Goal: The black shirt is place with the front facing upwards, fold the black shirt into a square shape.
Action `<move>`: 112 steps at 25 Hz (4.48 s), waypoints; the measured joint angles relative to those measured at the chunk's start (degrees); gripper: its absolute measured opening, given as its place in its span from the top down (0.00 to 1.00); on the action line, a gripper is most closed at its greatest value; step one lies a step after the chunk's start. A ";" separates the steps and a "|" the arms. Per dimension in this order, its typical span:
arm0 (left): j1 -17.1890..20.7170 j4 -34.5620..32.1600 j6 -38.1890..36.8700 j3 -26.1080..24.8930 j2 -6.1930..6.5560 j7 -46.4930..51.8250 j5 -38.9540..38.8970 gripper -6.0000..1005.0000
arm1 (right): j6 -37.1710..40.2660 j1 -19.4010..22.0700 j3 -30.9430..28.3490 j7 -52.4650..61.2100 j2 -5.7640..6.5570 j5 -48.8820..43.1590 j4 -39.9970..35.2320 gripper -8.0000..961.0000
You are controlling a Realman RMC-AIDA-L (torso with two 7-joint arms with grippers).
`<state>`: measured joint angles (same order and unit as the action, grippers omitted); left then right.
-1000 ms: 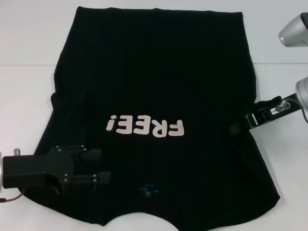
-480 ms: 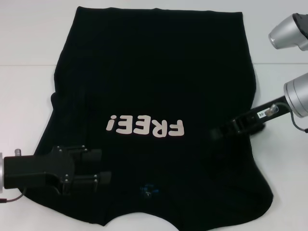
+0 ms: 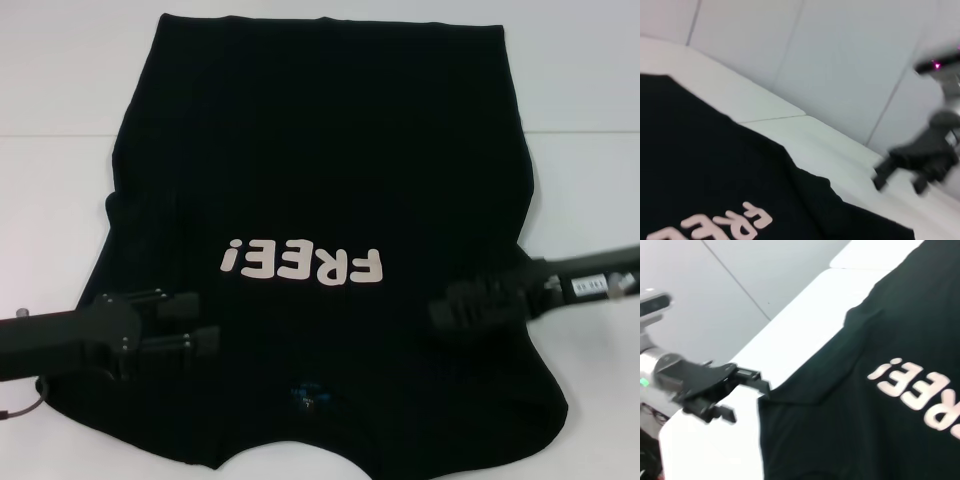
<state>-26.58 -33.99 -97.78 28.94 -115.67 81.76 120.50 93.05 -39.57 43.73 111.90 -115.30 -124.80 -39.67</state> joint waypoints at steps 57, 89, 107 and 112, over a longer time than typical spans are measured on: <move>-4.98 -10.21 8.86 2.55 6.20 62.18 31.11 0.27 | -1.39 16.26 -19.39 -63.55 -4.23 5.72 11.02 0.02; -5.84 -10.30 8.09 5.02 5.19 59.27 31.05 0.91 | -1.21 16.19 -20.03 -62.18 -4.23 5.71 11.01 0.02; -5.19 -11.95 5.74 3.08 6.04 57.24 30.15 0.91 | 0.40 15.40 -23.74 -28.32 -1.08 5.79 0.71 0.02; -5.38 -12.30 3.97 0.98 6.35 55.34 29.57 0.92 | 1.54 14.23 -19.81 -3.71 3.81 3.04 -5.64 0.02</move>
<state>-31.96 -46.30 -93.81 29.92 -109.32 137.10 150.08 94.59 -25.34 23.92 108.19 -111.49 -121.76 -45.31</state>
